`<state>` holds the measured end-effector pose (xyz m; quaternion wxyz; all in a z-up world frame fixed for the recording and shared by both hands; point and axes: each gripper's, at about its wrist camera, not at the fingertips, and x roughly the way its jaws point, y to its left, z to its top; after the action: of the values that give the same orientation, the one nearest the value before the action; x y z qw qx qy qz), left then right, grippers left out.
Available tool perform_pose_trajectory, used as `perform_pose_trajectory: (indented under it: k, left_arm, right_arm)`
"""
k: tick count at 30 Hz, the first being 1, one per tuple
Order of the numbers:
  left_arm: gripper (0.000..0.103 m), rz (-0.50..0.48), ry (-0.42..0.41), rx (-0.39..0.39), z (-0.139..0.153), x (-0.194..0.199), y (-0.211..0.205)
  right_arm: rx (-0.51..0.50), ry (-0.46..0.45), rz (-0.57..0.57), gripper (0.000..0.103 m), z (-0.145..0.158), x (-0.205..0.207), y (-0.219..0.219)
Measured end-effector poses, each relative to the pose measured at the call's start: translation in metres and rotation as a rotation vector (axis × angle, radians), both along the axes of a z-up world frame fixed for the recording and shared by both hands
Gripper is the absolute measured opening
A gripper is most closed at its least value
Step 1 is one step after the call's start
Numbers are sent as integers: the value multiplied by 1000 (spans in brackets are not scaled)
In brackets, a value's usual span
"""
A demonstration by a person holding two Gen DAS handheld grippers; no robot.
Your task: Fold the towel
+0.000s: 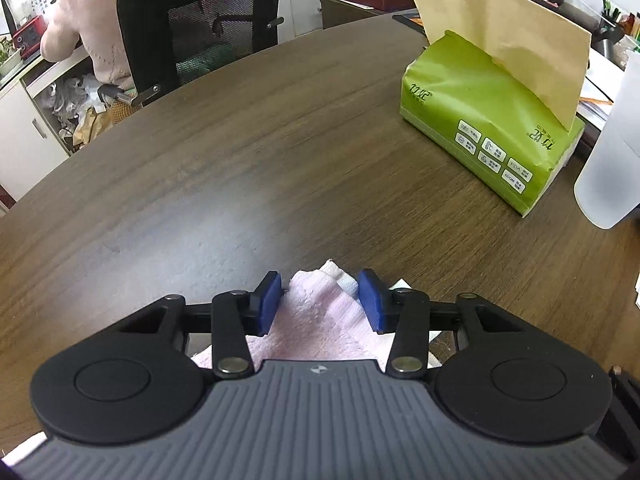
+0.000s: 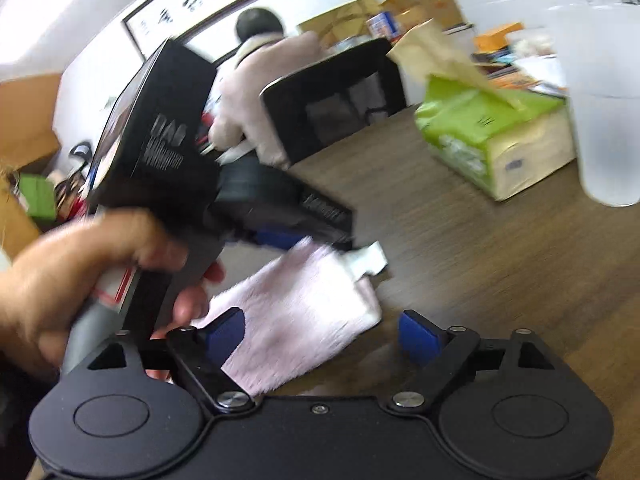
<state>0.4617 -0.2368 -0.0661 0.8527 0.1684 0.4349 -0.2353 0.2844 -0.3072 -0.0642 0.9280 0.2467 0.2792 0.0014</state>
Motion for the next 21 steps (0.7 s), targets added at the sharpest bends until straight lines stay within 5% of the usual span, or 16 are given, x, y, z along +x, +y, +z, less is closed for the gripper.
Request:
perform_pose_trajectory:
  k: [2,5,7,11,21]
  left_arm:
    - [40,-7,1,3,0,1,-1]
    - [37,-20,9,1,0,2,1]
    - [31,-25,17,-2,0,2,3]
    - [12,-28,14,0,1,2,5]
    - [8,31,29,-190,19,4,37]
  right_arm:
    - [-22,7,2,79,-2,4,1]
    - [-113,26,51,50,-1,11,15]
    - [-128,44,86,13,-1,14,24]
    - [-111,47,99,11,-2,16,27]
    - [-128,-21,111,10,5,10,33]
